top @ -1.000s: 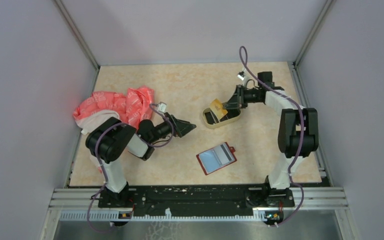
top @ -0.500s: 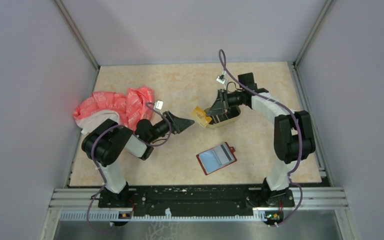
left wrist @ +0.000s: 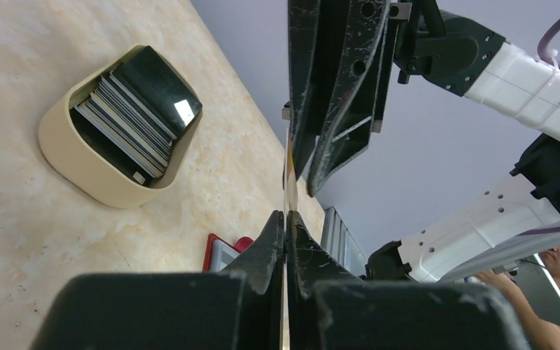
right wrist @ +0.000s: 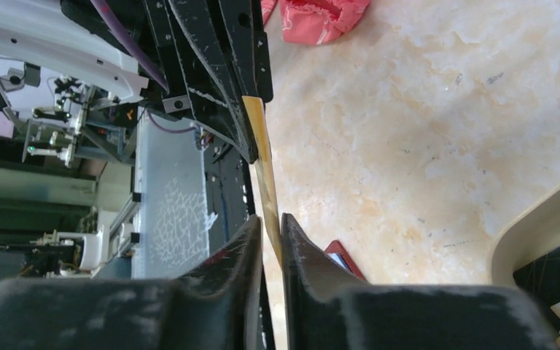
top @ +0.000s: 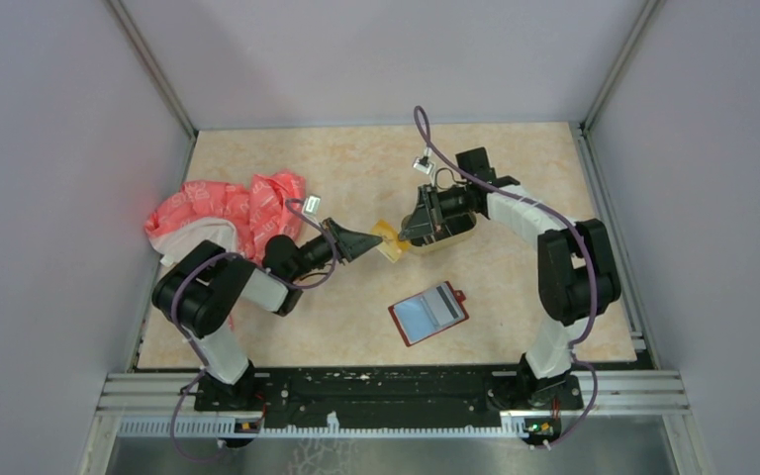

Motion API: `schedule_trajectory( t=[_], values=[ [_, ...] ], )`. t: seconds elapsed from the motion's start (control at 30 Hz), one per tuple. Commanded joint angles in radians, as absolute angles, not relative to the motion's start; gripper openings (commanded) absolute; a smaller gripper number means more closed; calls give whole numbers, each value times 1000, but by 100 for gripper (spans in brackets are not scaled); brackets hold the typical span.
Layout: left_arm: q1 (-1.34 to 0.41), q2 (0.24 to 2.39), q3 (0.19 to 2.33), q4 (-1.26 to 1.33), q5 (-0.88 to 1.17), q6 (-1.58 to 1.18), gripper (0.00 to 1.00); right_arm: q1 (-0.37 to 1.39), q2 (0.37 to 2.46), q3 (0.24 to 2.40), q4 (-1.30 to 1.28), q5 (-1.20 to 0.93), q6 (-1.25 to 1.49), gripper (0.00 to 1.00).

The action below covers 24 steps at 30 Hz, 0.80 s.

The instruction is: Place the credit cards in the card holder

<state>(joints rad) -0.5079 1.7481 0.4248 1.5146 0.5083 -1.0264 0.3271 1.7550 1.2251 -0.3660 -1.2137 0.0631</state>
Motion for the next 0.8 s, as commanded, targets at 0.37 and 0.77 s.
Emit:
schedule_trajectory(
  t=[0.37, 0.77],
  values=[
    [-494, 1453, 211, 1734, 591, -888, 0, 482, 1648, 1313, -647, -1171, -405, 68],
    [-494, 1235, 218, 1440, 664, -785, 20, 558, 1652, 1338, -681, -1222, -437, 0]
  ],
)
